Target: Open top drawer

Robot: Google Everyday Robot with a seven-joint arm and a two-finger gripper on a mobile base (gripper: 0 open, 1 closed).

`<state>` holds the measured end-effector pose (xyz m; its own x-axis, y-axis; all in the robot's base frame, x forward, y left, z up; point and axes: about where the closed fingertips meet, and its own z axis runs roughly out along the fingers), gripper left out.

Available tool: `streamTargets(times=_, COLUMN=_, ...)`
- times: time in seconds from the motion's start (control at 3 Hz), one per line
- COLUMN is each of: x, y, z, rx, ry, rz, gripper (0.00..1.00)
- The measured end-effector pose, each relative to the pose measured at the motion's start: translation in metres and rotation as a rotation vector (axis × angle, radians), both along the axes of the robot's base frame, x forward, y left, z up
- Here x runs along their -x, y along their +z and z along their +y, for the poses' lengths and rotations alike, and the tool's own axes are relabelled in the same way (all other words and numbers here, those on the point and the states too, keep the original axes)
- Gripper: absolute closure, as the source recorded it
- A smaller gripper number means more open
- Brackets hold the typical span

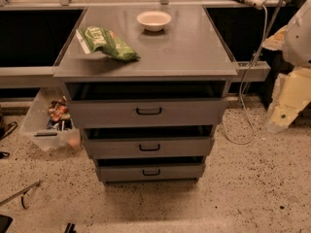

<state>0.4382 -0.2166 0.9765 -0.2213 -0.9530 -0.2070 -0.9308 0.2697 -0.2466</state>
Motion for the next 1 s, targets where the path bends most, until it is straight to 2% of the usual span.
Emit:
streamTargets(times=0.33, x=0.0, y=0.001, z=0.0, rx=-0.005, ry=0.001, rz=-0.013, gripper=0.0)
streamTargets(times=1.0, x=-0.013, y=-0.038, z=-0.004, rx=-0.055, ry=0.01, rz=-0.085, gripper=0.0)
